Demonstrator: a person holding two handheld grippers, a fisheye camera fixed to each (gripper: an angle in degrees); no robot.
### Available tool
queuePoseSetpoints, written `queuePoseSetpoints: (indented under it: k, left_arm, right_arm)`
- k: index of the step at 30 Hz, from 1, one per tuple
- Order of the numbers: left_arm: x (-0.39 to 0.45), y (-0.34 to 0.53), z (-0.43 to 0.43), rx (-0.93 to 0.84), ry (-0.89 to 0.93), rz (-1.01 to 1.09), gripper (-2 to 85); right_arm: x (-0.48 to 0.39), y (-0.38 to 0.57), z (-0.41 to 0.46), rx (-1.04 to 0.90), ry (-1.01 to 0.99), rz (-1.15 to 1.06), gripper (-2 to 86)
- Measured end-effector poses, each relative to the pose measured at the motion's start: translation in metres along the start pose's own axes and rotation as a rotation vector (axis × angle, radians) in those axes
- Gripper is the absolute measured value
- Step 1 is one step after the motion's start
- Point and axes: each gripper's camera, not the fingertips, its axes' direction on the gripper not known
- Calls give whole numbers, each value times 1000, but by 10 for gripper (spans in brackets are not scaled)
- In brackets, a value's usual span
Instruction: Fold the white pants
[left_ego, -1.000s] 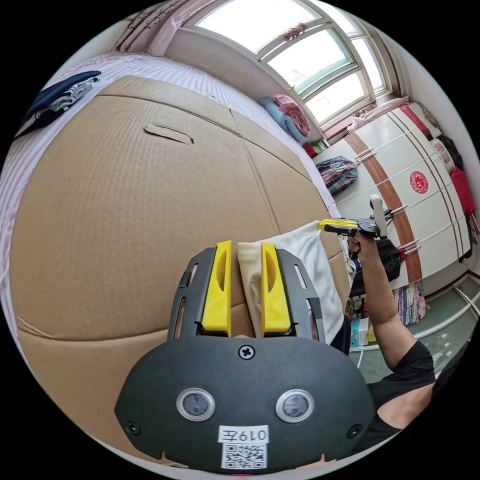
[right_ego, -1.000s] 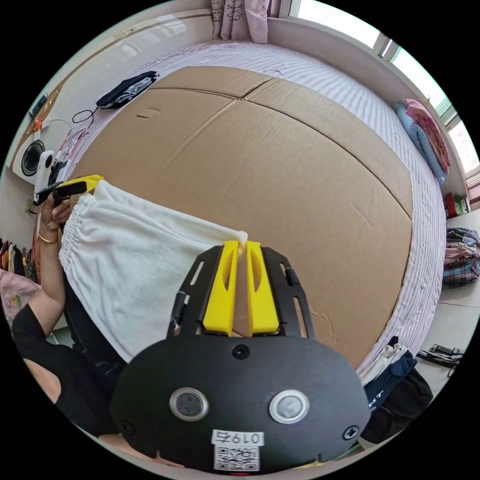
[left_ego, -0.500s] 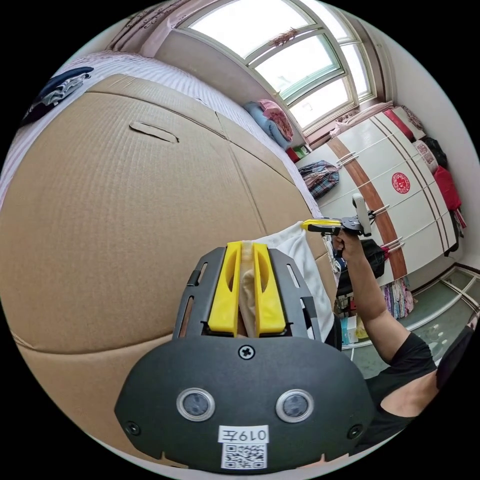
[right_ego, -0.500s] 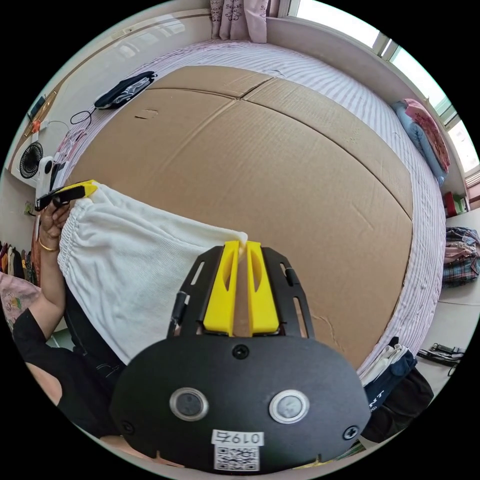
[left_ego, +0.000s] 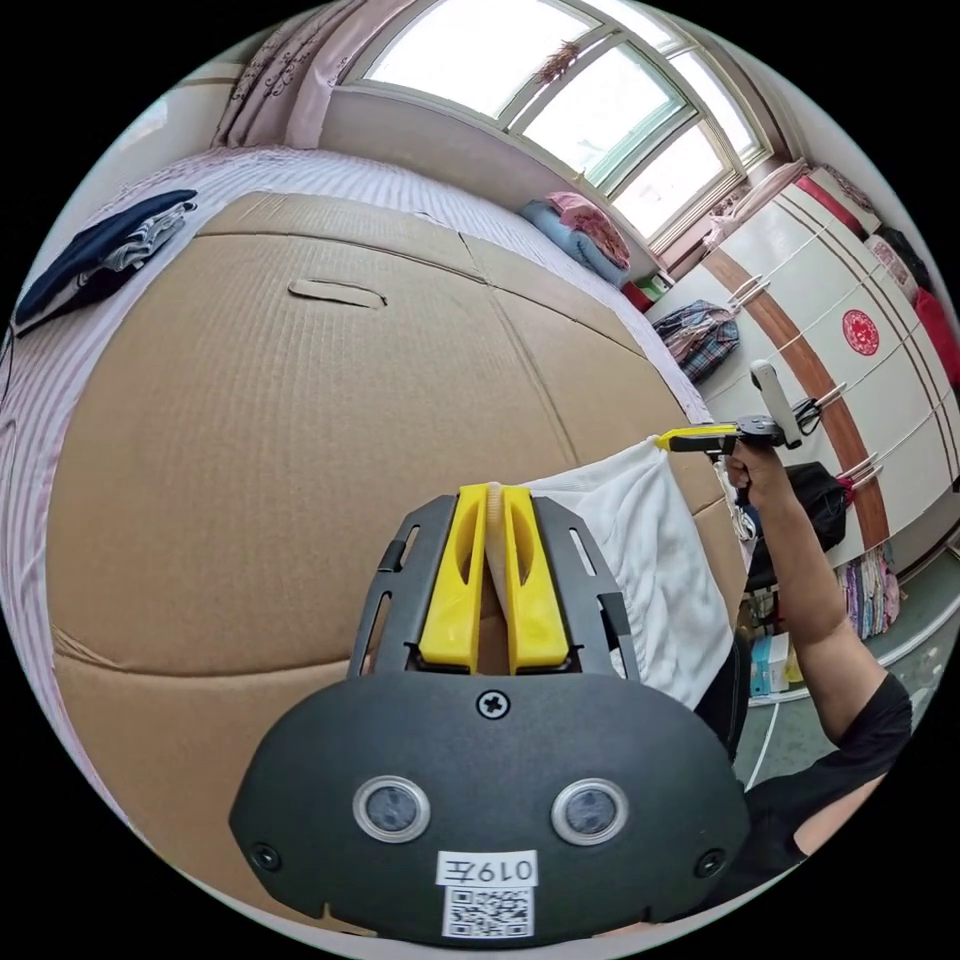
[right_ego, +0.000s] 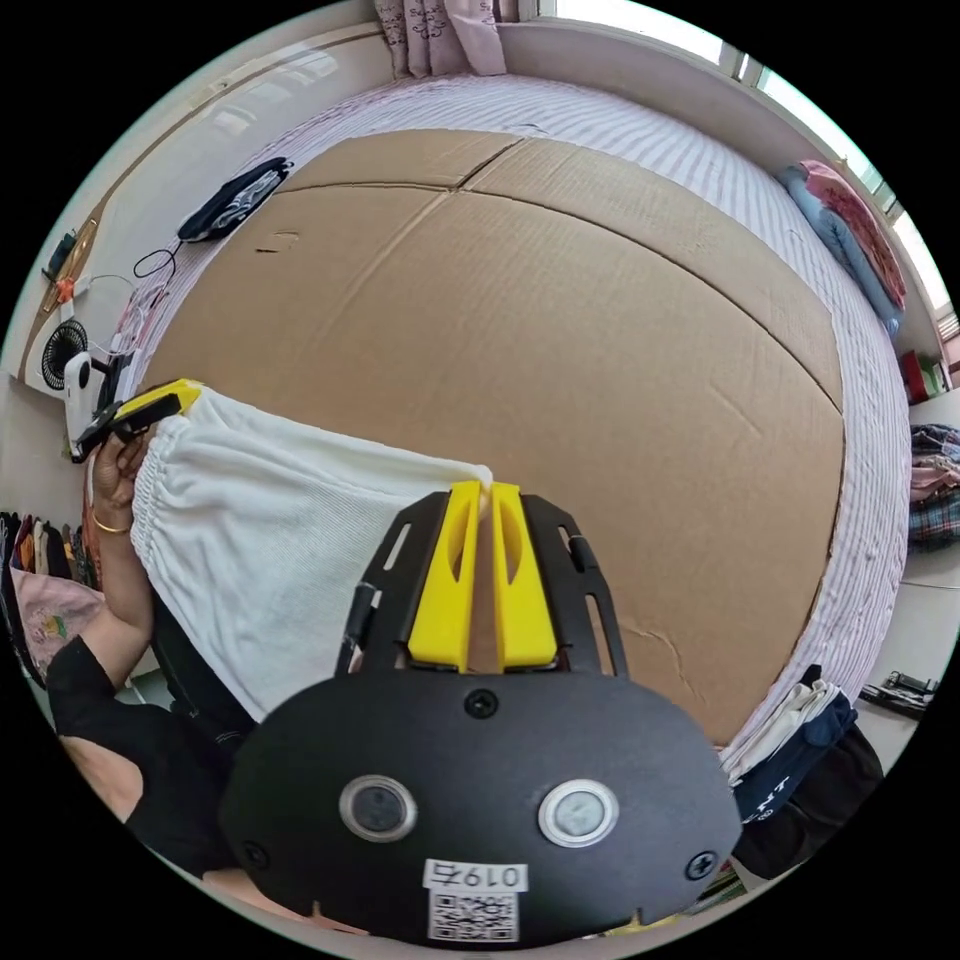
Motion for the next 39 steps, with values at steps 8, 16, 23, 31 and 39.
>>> queuePoseSetpoints:
  k: [8, 16, 23, 31, 39]
  left_arm:
    - [-3, -5, 13, 11, -1, 22, 9]
    - [-12, -14, 30, -8, 25, 19, 11]
    - [-15, -27, 49, -22, 48, 10, 9]
    - [-13, -42, 72, -17, 58, -4, 9]
    - [-3, -66, 102, -17, 70, -1, 10]
  right_arm:
    - [-17, -46, -61, 5, 71, -293, 73]
    - [-37, -126, -86, -224, 132, -527, 21]
    - [40, -140, -120, -244, -19, -352, 8]
    - [121, -189, -176, -176, -271, -208, 32]
    - [116, -232, -246, -116, -299, -474, 73]
